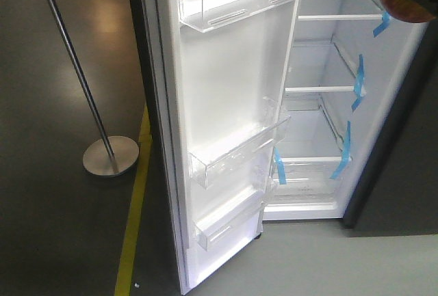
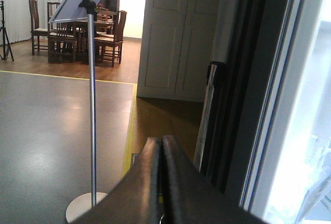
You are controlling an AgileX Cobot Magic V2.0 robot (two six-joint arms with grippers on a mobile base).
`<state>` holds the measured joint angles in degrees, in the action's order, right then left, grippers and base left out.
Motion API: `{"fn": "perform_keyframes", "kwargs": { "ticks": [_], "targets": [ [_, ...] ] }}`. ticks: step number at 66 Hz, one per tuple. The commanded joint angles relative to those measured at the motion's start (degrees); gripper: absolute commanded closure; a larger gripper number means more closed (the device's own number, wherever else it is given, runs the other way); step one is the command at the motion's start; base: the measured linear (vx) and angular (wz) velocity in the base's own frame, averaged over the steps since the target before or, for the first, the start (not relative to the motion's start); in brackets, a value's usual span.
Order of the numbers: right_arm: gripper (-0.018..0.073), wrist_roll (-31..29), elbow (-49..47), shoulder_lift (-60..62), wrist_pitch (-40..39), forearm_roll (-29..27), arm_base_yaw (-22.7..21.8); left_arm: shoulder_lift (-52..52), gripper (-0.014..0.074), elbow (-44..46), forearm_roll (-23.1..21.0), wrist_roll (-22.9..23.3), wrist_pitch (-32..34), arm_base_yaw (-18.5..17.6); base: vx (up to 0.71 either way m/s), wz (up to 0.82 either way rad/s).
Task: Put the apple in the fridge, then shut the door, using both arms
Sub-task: 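Move the right gripper with the apple over the upper door bin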
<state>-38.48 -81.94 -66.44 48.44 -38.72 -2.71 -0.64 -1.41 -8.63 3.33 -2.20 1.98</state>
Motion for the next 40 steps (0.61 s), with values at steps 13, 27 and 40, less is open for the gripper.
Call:
{"fn": "perform_keyframes", "kwargs": {
  "ticks": [13,27,40],
  "targets": [
    [0.0451,-0.4,-1.7,1.2,-3.6,-2.0,-0.1,-0.9,0.0603,1.1,-0.4,0.5,4.2,-0.1,0.05,0.00],
    [0.0451,-0.4,-1.7,1.2,-3.6,-2.0,-0.1,-0.9,0.0603,1.1,-0.4,0.5,4.2,-0.1,0.06,0.00],
    [0.0451,-0.4,-1.7,1.2,-3.6,-2.0,-0.1,-0.9,0.0603,1.1,-0.4,0.5,4.2,-0.1,0.06,0.00]
  ]
}}
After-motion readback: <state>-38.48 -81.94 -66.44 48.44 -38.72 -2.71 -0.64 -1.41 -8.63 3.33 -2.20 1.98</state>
